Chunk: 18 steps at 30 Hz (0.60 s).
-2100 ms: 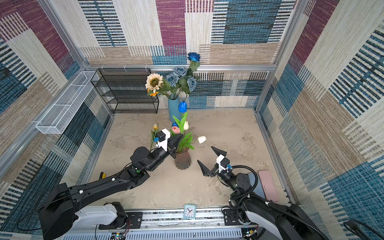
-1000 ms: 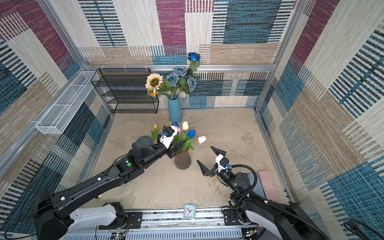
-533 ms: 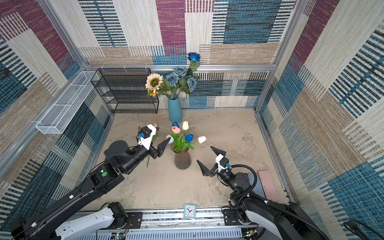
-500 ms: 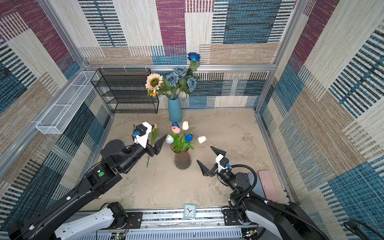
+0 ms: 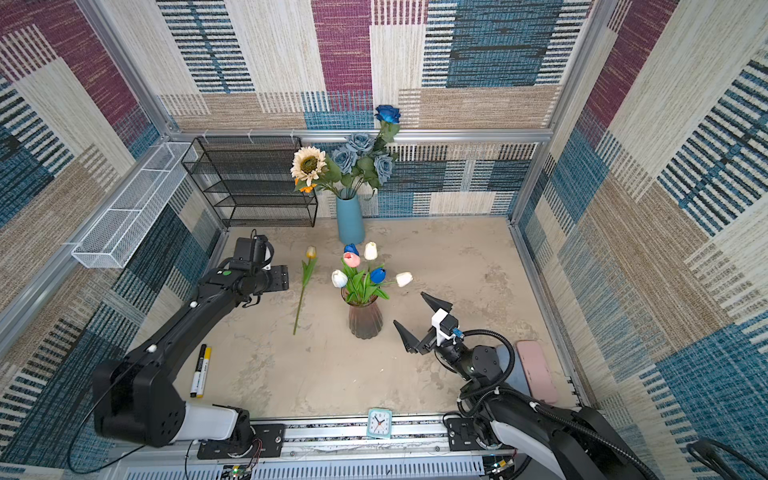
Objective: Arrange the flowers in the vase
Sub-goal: 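Move the left gripper back to the yellow tulip and grasp its stem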
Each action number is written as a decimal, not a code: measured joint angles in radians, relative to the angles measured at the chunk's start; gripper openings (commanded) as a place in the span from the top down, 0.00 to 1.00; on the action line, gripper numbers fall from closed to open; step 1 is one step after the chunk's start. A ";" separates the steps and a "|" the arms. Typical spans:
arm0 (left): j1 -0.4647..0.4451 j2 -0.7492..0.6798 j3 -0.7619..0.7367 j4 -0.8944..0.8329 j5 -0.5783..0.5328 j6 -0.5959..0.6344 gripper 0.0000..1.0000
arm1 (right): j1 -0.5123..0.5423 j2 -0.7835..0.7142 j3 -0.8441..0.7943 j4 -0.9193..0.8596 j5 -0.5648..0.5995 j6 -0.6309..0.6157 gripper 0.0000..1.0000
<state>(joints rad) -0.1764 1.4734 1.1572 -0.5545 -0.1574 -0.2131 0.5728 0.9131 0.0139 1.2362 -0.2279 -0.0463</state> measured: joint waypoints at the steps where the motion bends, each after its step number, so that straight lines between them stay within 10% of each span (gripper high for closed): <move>1: 0.003 0.046 0.019 -0.014 0.008 0.001 0.26 | 0.000 -0.003 0.000 0.000 0.000 0.000 0.00; 18: 0.004 0.412 0.186 -0.101 0.112 0.037 0.35 | 0.000 -0.003 -0.001 -0.002 0.003 -0.001 0.00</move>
<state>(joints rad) -0.1726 1.8858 1.3434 -0.6559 -0.0452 -0.1757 0.5728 0.9104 0.0128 1.2346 -0.2253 -0.0471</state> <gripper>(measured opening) 0.653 0.996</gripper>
